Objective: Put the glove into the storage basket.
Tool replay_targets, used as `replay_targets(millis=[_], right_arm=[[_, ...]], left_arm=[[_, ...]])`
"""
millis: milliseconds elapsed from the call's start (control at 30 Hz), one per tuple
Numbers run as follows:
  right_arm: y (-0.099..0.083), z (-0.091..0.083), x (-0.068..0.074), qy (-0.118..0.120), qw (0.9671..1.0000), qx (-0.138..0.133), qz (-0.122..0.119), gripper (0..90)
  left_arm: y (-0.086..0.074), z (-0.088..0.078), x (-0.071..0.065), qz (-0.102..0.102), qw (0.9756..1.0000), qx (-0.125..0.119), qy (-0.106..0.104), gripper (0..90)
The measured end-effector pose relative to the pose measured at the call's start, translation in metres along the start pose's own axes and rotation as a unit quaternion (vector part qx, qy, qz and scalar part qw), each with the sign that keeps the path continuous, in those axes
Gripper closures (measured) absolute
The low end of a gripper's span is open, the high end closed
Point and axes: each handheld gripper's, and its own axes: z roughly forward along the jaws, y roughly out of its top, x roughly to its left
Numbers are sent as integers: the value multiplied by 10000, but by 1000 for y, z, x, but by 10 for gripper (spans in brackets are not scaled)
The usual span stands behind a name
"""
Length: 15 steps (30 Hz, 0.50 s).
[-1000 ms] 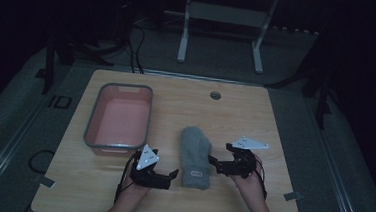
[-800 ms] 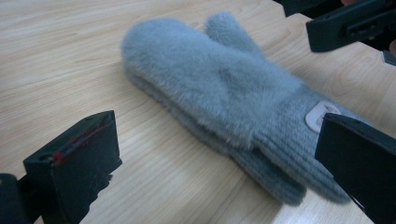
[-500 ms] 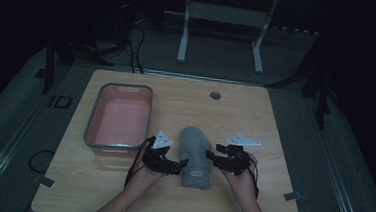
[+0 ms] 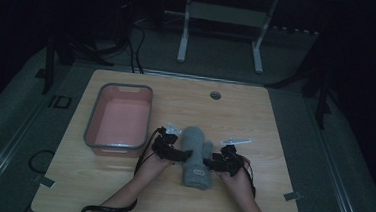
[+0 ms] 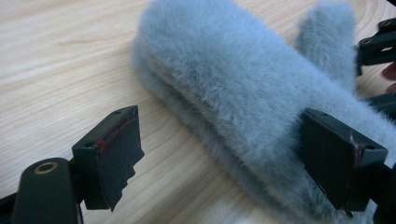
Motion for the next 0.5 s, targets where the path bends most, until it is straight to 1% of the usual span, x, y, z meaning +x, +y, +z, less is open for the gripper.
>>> replay_targets(millis=[33,67,100,133,167,200,233,267,300,333,367,400,433,467,500], right_arm=[[0,0,0,0,10000,0,0,401],[1,2,-4,135,9999,74,27,411],[1,2,-4,135,9999,74,27,411],[2,3,-4,142,9999,93,-2,446],[2,3,-4,198,9998,96,-16,482],[2,4,-3,227,9997,101,-49,505],[2,5,-2,259,9995,135,-100,566],[2,5,-3,328,9993,151,-109,587],[2,5,-3,347,9992,155,-122,604],[2,5,-4,396,9990,177,-81,635],[3,5,-4,444,9988,210,-62,652],[4,5,-4,452,9986,249,-98,674],[5,5,-4,458,9985,282,-115,695],[6,5,-3,447,9984,298,-157,713],[7,5,-2,440,9984,310,-165,732]], left_arm=[[1,6,1,-32,9999,87,-54,165],[1,9,2,-45,9997,166,-151,165],[1,11,2,-58,9997,189,-155,165],[1,14,2,-51,9996,229,-141,166],[1,16,2,-48,9994,261,-221,170],[1,19,3,-96,9990,321,-289,185],[0,22,5,-150,9983,353,-430,206],[0,23,6,-202,9977,371,-527,247],[0,24,7,-220,9971,372,-627,281],[0,25,7,-199,9965,370,-718,331],[0,25,7,-199,9965,370,-718,395],[0,26,7,-196,9947,432,-912,453],[0,26,7,-202,9938,432,-1008,509],[0,26,6,-175,9934,424,-1051,582],[1,25,5,-153,9934,423,-1054,630]])
